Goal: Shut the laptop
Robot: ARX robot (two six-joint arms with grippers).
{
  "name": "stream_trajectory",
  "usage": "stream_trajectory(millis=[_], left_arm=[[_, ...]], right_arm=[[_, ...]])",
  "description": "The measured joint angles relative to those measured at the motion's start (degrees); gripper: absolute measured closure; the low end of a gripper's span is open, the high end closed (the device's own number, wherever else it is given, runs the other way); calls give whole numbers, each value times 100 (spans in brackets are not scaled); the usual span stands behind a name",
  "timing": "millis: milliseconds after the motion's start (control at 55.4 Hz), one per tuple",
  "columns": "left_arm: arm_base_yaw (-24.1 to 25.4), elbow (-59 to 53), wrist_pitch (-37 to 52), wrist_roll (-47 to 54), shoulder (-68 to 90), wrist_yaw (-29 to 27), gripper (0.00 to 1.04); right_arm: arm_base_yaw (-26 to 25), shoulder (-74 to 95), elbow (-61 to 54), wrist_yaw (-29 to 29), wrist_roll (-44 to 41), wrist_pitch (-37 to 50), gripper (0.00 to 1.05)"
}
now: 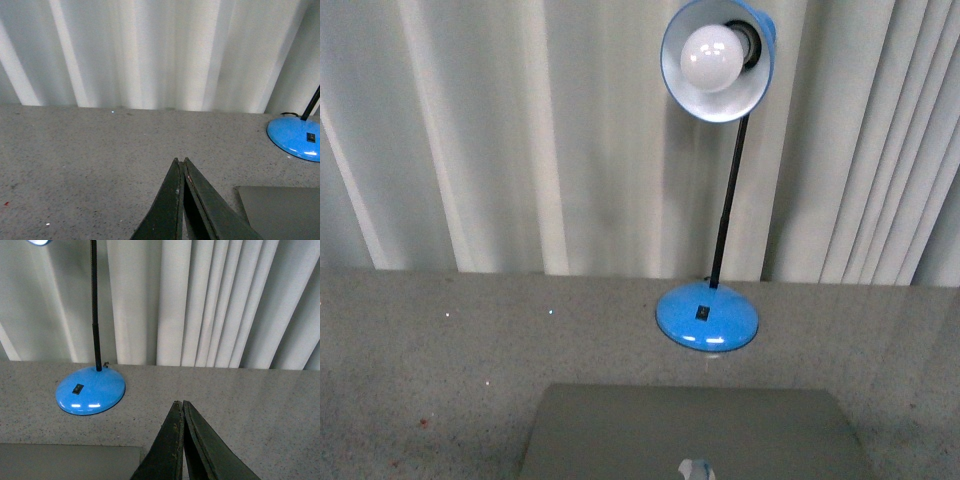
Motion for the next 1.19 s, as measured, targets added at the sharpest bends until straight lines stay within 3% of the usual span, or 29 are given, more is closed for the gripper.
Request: stream_trajectory(millis=[217,289,361,469,1191], left_arm=[[352,-494,-1252,2,-1742,356,101],[415,-527,-1694,2,-2192,426,101],[715,-518,-2459,7,-2872,822,101],[887,-529,-2927,4,-3501,861,101],[905,-542,-5357,9,-6166,901,101]], right_arm=[[-302,-1547,-579,-293,28,-966,102],[-387,-2149,-586,-415,33,-1652,102],[-649,-2715,-625,-769,35,-2098,102],[-789,-3252,-710,-763,46,-2468,102],[-798,-6133,-935,-796,50,-5029,102]])
